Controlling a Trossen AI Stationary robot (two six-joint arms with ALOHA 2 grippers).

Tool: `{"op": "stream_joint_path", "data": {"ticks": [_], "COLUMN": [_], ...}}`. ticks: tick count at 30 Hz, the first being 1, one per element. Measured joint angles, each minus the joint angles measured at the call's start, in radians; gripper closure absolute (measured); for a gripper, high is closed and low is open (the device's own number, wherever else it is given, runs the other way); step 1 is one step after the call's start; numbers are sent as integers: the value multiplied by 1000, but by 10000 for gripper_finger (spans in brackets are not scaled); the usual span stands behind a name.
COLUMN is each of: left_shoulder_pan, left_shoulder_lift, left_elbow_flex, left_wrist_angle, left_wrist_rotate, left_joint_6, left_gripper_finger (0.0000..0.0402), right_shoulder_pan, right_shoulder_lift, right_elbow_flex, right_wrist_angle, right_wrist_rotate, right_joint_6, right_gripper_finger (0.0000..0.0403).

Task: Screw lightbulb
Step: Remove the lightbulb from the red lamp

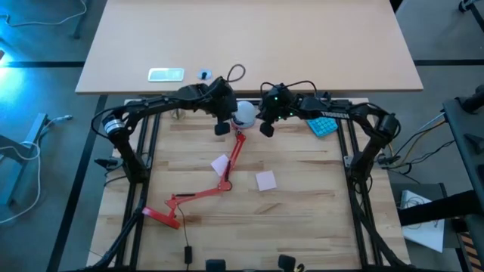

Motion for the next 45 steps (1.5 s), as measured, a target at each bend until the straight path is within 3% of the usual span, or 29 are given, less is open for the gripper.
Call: {"op": "stream_joint_path", "data": {"ticks": [3,6,10,14,23,29,33,38,45], "left_shoulder_pan": [-26,-35,-13,26,30,0,-26,-24,52], "left_shoulder_lift": [-3,-6,-9,-8,-5,-8,-22,-56,-60], "left_elbow_flex": [0,0,0,0,0,0,0,0,-2], "left_wrist_angle": [-43,-53,12,103,117,37,-20,-5,81], "left_wrist_rotate": [-1,-23,-110,-118,-99,-56,-42,-60,-89], "left_joint_6": [9,9,13,12,30,-1,-6,-15,-12], "left_gripper_finger": [401,402,401,402,401,401,401,401,401], "right_shoulder_pan": [-13,-22,-21,-10,9,-11,-30,-29,-4], "right_shoulder_lift": [0,0,0,7,8,8,8,0,11], "right_elbow_flex": [0,0,0,0,0,0,0,0,0], "right_wrist_angle": [1,1,-35,-52,74,62,54,-2,19], "right_wrist_rotate": [88,89,22,-100,-95,88,121,82,-119], "right_joint_6": [-6,9,21,22,9,-6,-1,18,88], "right_gripper_finger": [401,401,401,401,401,401,401,401,401]}}
